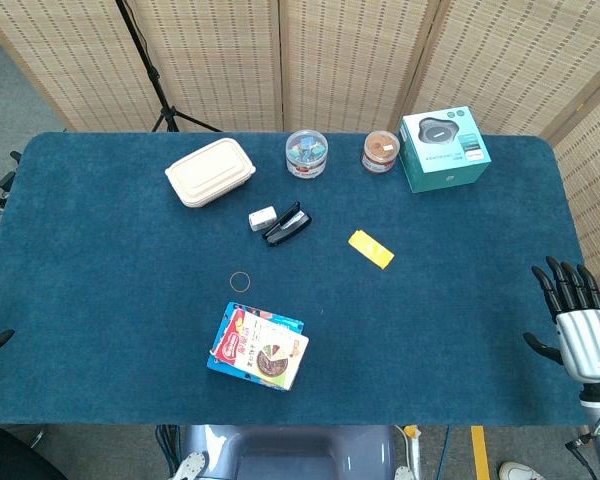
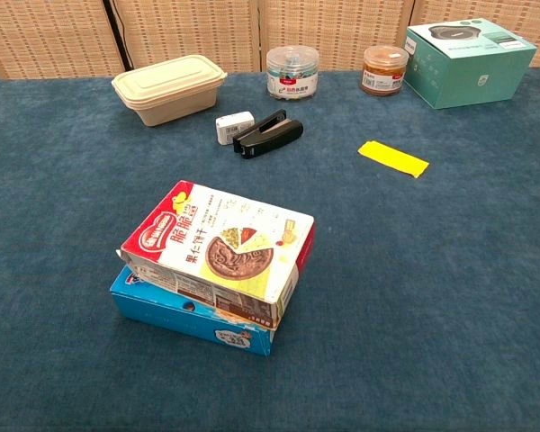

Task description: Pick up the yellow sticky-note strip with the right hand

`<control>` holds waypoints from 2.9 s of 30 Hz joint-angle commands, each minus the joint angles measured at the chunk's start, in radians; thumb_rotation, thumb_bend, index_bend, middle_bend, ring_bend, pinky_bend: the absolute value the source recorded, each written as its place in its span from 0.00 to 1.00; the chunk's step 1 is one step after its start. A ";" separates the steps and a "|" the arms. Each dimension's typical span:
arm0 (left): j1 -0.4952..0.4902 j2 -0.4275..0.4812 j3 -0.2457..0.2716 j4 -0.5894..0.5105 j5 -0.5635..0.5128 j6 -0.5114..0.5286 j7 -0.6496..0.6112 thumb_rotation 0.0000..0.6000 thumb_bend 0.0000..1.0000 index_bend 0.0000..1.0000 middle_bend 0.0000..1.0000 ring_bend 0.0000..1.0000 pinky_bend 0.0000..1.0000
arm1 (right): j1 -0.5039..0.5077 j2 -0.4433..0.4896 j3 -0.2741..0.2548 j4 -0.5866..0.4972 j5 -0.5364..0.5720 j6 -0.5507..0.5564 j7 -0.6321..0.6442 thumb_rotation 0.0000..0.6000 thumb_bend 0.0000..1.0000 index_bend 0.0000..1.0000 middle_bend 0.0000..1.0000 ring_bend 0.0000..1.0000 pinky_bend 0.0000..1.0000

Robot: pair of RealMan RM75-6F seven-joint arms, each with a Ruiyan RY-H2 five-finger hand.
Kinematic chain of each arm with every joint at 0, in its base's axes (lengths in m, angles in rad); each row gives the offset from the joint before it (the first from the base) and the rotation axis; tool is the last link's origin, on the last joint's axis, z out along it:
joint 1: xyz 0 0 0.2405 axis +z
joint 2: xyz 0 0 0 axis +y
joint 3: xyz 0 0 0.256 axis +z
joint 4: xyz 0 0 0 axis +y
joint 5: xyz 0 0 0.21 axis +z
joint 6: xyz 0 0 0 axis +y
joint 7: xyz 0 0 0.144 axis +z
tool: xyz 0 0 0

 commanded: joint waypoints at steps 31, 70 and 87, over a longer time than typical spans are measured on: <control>-0.018 -0.009 -0.014 -0.011 -0.049 -0.033 0.045 1.00 0.00 0.00 0.00 0.00 0.00 | 0.453 -0.140 0.107 0.041 -0.032 -0.508 -0.079 1.00 0.00 0.00 0.00 0.00 0.00; -0.059 -0.024 -0.035 -0.032 -0.133 -0.093 0.130 1.00 0.00 0.00 0.00 0.00 0.00 | 0.663 -0.472 0.009 0.557 -0.009 -0.659 0.048 1.00 0.54 0.00 0.00 0.00 0.00; -0.061 -0.026 -0.034 -0.035 -0.139 -0.096 0.142 1.00 0.00 0.00 0.00 0.00 0.00 | 0.664 -0.549 -0.056 0.687 -0.038 -0.660 0.144 1.00 0.54 0.00 0.00 0.00 0.00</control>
